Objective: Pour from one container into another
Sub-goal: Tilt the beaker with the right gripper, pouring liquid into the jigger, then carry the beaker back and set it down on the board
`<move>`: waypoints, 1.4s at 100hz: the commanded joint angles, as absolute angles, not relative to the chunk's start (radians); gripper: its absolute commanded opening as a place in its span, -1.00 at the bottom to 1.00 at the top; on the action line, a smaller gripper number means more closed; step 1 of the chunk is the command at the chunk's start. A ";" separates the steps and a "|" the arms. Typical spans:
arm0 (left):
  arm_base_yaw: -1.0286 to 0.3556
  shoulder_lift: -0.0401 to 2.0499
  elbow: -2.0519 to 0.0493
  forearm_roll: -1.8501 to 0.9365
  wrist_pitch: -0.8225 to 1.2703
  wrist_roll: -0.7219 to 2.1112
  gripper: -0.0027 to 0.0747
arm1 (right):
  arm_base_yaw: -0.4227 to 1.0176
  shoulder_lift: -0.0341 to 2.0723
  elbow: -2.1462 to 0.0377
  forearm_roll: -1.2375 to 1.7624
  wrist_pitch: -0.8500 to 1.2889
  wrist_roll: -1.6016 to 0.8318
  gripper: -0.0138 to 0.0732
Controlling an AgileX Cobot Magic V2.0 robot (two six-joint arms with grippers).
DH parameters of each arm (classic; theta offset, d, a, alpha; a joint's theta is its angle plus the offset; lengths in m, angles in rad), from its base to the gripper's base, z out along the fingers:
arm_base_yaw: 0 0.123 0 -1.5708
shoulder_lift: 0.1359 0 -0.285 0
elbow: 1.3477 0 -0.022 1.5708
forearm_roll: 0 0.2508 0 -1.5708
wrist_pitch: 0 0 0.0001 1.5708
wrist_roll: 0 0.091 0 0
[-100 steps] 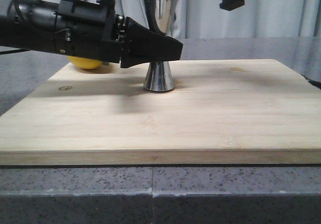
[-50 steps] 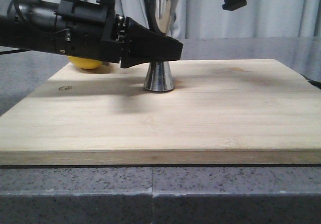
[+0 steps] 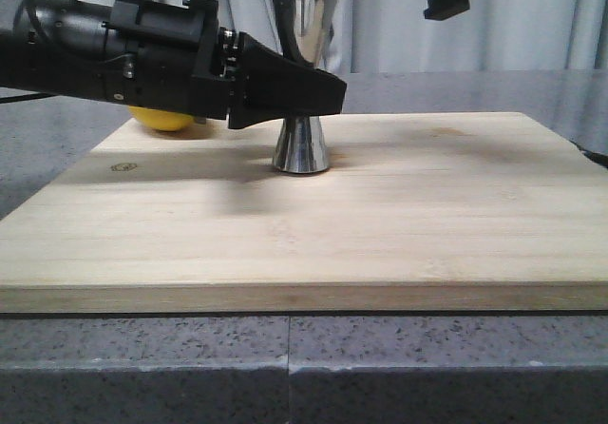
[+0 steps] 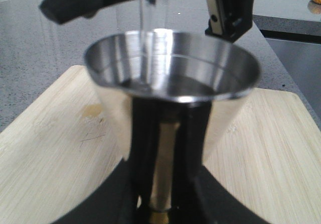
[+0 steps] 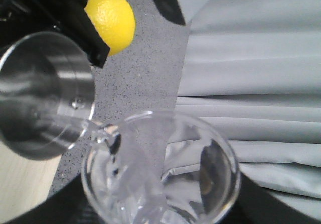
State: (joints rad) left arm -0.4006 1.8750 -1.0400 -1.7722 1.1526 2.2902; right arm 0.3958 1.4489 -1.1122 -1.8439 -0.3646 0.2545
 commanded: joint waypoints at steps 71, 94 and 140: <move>-0.409 1.830 -1.068 -1.850 1.259 2.289 -0.77 | 0.396 1.417 -1.147 -1.822 -0.376 0.285 -0.06; -0.409 1.830 -1.068 -1.850 1.259 2.289 -0.77 | 0.387 1.417 -1.147 -1.648 -0.347 0.431 -0.06; -0.409 1.830 -1.068 -1.850 1.259 2.289 -0.77 | 0.251 1.412 -1.065 -0.992 -0.368 0.472 -0.06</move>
